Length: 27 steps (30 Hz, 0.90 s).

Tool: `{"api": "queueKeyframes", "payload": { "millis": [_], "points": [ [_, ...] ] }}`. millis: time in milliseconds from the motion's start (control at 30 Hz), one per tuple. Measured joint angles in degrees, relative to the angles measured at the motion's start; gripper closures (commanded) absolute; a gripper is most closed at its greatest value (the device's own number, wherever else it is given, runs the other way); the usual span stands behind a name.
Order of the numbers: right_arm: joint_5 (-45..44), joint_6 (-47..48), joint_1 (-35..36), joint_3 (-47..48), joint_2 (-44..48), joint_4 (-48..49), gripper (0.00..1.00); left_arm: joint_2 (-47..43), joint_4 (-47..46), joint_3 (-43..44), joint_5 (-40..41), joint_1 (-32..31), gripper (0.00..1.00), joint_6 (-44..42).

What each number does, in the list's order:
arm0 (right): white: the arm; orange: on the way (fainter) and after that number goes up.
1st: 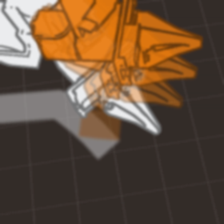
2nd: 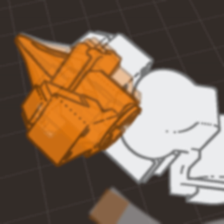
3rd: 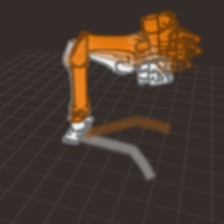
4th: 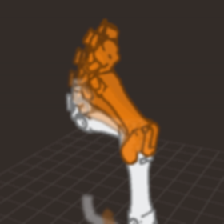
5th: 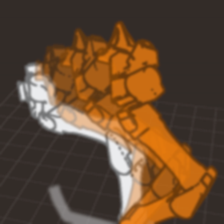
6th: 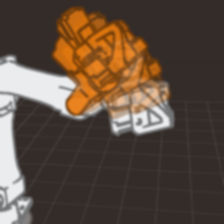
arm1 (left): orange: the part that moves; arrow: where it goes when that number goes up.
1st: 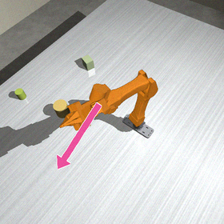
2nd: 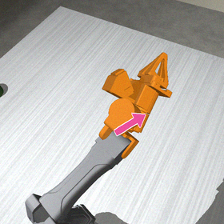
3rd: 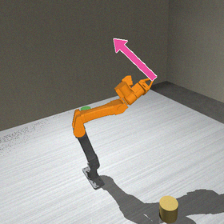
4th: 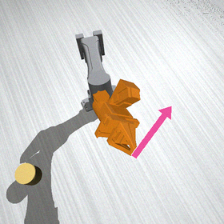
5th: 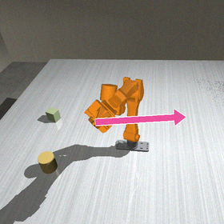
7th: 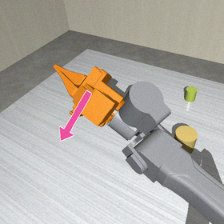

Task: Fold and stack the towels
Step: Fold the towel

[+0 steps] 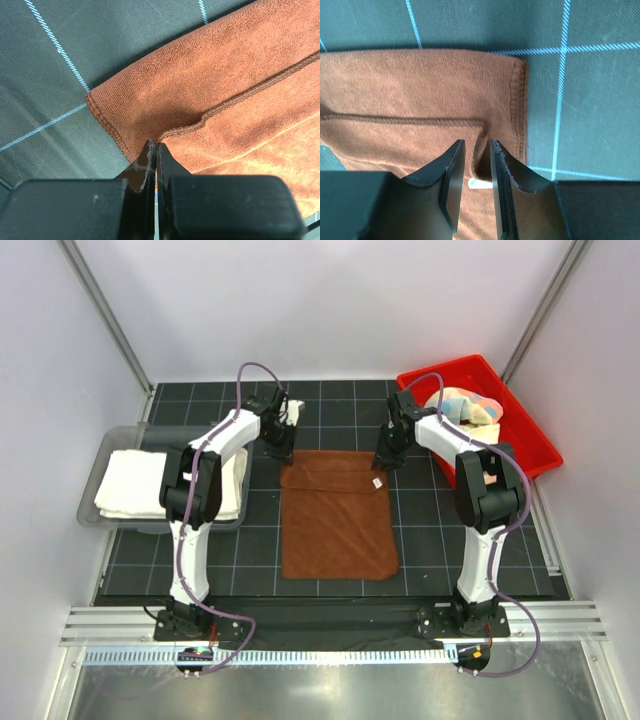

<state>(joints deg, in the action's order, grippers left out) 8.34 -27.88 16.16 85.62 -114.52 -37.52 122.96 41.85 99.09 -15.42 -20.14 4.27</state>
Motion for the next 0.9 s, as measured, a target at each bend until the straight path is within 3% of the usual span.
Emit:
{"api": "queueKeyframes", "payload": {
  "millis": [200,233,267,333,567,900],
  "points": [
    [0.17,-0.59,0.28,0.24,-1.31,0.72,0.73,0.0,0.0,0.0,0.02,0.0,1.0,0.0],
    [0.15,-0.59,0.28,0.26,-1.38,0.79,0.78,0.0,0.0,0.0,0.02,0.0,1.0,0.0],
    [0.15,-0.61,0.28,0.26,-1.42,0.92,0.9,0.0,0.0,0.0,0.02,0.0,1.0,0.0],
    [-0.13,-0.31,0.28,0.26,-1.42,1.27,0.99,0.0,0.0,0.0,0.09,0.0,1.0,0.0],
    [-2.84,4.72,0.28,-0.26,0.15,2.56,0.99,-0.02,0.31,0.02,2.34,0.0,1.0,0.0],
    [-3.63,12.72,-0.13,-11.58,19.08,9.31,0.99,-6.45,1.25,-0.74,4.87,0.0,1.0,1.51]
  ]
}}
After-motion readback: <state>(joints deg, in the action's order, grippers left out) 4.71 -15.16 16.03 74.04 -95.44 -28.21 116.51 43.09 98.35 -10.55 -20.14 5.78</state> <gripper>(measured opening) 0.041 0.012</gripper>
